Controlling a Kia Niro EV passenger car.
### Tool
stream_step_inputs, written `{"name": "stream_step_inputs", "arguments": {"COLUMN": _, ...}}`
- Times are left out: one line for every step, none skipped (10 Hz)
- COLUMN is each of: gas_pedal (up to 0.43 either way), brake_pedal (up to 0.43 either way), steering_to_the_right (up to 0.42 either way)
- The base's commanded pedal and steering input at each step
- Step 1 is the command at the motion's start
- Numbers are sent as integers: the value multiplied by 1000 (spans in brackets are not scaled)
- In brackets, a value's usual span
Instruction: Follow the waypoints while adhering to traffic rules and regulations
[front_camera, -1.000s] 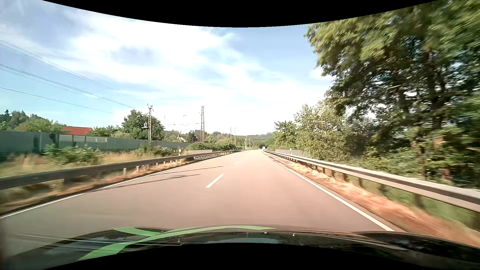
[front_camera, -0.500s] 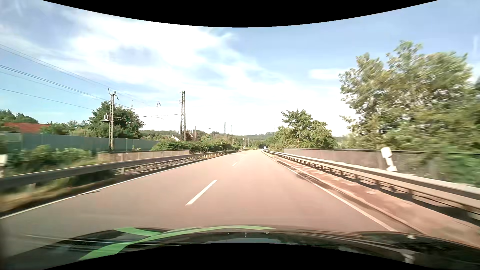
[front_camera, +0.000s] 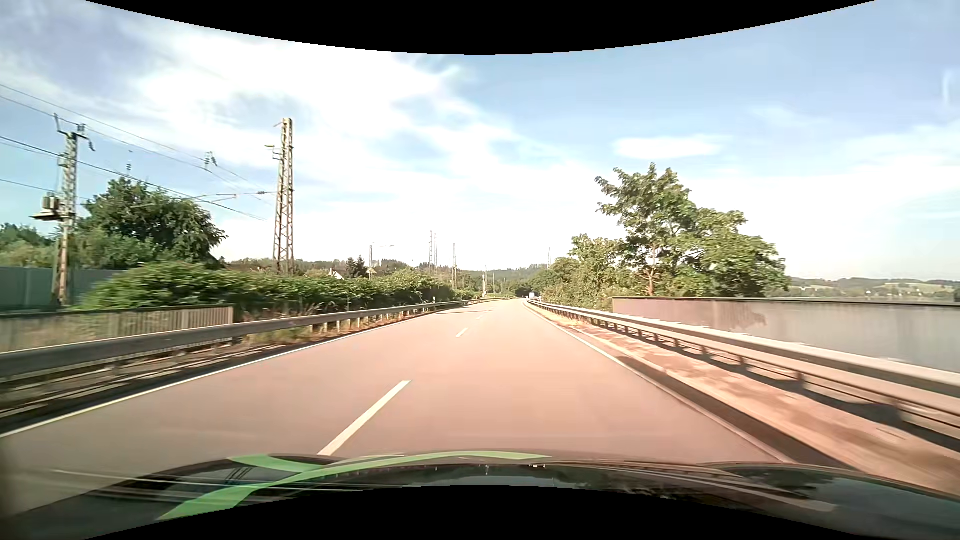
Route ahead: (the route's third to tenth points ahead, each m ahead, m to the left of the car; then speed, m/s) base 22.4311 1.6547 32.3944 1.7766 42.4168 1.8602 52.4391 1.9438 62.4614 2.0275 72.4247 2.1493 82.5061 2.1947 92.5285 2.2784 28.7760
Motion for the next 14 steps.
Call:
{"name": "stream_step_inputs", "arguments": {"gas_pedal": 189, "brake_pedal": 0, "steering_to_the_right": 0}}
{"name": "stream_step_inputs", "arguments": {"gas_pedal": 189, "brake_pedal": 0, "steering_to_the_right": 0}}
{"name": "stream_step_inputs", "arguments": {"gas_pedal": 197, "brake_pedal": 0, "steering_to_the_right": 0}}
{"name": "stream_step_inputs", "arguments": {"gas_pedal": 197, "brake_pedal": 0, "steering_to_the_right": 0}}
{"name": "stream_step_inputs", "arguments": {"gas_pedal": 209, "brake_pedal": 0, "steering_to_the_right": 0}}
{"name": "stream_step_inputs", "arguments": {"gas_pedal": 228, "brake_pedal": 0, "steering_to_the_right": 0}}
{"name": "stream_step_inputs", "arguments": {"gas_pedal": 248, "brake_pedal": 0, "steering_to_the_right": 0}}
{"name": "stream_step_inputs", "arguments": {"gas_pedal": 268, "brake_pedal": 0, "steering_to_the_right": 1}}
{"name": "stream_step_inputs", "arguments": {"gas_pedal": 280, "brake_pedal": 0, "steering_to_the_right": 1}}
{"name": "stream_step_inputs", "arguments": {"gas_pedal": 280, "brake_pedal": 0, "steering_to_the_right": 0}}
{"name": "stream_step_inputs", "arguments": {"gas_pedal": 280, "brake_pedal": 0, "steering_to_the_right": 1}}
{"name": "stream_step_inputs", "arguments": {"gas_pedal": 280, "brake_pedal": 0, "steering_to_the_right": 0}}
{"name": "stream_step_inputs", "arguments": {"gas_pedal": 268, "brake_pedal": 0, "steering_to_the_right": 0}}
{"name": "stream_step_inputs", "arguments": {"gas_pedal": 260, "brake_pedal": 0, "steering_to_the_right": 0}}
